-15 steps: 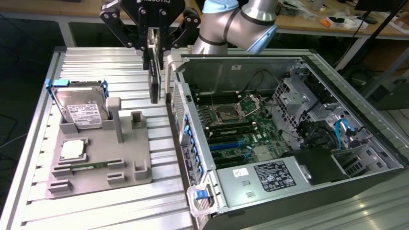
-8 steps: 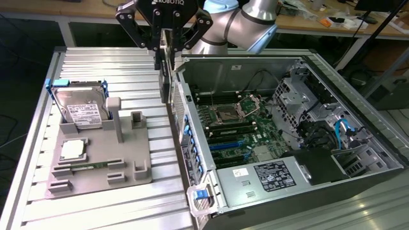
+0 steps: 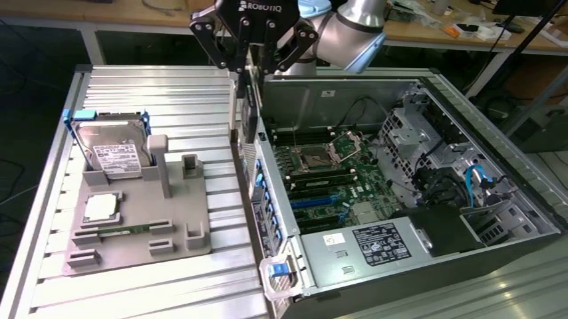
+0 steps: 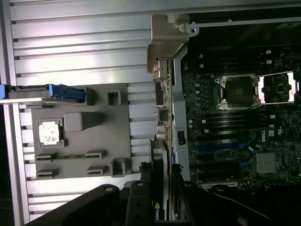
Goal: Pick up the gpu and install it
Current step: 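Pick up the gpu and move the gpu toward the slot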
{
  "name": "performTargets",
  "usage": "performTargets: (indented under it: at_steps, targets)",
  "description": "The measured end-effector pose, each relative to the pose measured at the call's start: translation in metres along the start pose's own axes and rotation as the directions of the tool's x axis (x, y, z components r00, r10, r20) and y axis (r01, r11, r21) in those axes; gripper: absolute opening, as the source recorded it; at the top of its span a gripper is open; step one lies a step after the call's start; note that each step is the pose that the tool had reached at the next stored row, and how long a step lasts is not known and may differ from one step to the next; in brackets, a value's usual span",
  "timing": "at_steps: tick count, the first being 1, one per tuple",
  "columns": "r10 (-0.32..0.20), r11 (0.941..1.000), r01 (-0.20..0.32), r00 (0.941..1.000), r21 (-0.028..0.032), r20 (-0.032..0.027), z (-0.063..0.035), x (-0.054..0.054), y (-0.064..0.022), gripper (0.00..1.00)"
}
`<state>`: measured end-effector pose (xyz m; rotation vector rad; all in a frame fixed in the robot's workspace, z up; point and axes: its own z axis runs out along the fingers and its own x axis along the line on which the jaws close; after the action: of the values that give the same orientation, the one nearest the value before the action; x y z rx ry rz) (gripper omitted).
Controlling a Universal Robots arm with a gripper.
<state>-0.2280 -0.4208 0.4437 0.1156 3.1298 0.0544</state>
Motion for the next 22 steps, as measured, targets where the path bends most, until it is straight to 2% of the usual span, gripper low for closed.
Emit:
performTargets:
  at_steps: [3, 7, 17, 21, 22]
  targets:
    - [0.002, 1.0, -0.002, 1.0, -0.0002, 0.0001, 0.001, -0.009, 0.0006, 0.27]
    - [0.004, 1.0, -0.004, 1.0, 0.0, 0.0001, 0.0026, -0.033, 0.0024, 0.27]
    - [0.004, 1.0, -0.004, 1.0, -0.0002, 0.0001, 0.0043, -0.075, 0.0054, 0.27]
    - [0.004, 1.0, -0.004, 1.0, -0.0001, 0.0001, 0.0052, -0.1, 0.0072, 0.27]
    - [0.004, 1.0, -0.004, 1.0, -0.0001, 0.0001, 0.0055, -0.109, 0.0079, 0.27]
